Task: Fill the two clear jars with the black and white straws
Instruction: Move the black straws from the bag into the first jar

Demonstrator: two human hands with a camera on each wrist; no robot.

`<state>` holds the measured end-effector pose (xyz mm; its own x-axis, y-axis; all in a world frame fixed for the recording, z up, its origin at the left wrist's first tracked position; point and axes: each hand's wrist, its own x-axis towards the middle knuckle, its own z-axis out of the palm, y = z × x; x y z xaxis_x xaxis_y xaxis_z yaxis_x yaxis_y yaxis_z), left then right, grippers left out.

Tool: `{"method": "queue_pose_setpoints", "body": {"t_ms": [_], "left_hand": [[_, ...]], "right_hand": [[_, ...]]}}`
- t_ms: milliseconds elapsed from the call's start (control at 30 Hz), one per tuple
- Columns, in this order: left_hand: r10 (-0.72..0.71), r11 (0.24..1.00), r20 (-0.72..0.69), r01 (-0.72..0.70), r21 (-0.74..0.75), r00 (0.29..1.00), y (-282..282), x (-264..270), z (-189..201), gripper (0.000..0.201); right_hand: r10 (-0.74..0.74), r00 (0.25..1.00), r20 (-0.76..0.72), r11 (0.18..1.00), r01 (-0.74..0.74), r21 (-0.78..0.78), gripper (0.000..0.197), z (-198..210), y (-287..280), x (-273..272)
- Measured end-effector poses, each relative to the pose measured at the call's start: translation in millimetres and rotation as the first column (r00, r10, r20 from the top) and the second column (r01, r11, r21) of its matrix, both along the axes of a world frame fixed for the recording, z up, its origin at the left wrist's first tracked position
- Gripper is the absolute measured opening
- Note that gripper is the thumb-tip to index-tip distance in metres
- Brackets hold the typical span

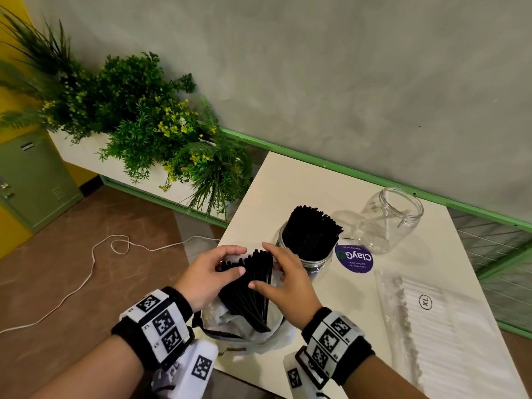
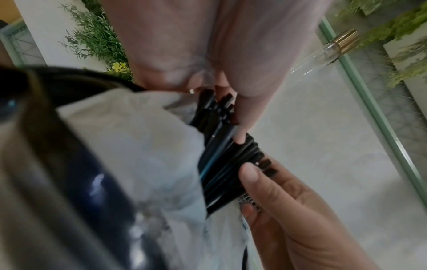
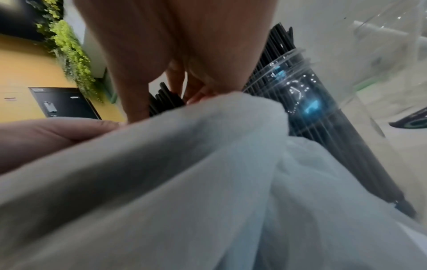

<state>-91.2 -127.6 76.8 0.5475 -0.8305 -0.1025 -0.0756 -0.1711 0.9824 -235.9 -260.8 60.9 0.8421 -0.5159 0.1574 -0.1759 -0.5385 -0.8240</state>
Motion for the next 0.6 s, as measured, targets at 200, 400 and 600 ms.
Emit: {"method": "queue_pose_setpoints", "body": {"t_ms": [200,400,600], "left_hand": [[-0.018,1.0,-0.021,0.018,-0.004,1.0,-0.8,-2.9,2.0,0.035],[-0.016,1.0,-0.085,0.014,-0.021,0.996,-3.2,-7.6,0.7,0.034],[-0.149,0.989,-0.144,0.144,-0.041,0.978,5.7,-9.0,6.8,0.045]], "right_hand": [[-0.026,1.0,-0.008,0.993,0.027,0.118,0.072,0.6,8.8,3.2],[-0.019,0.999,-0.048,0.988,0.026,0.152,0.056,-12.6,6.8,10.9],[-0.055,0.998,0.018,0.961,0.048,0.273,0.04,-14.0,4.0,12.5]]}}
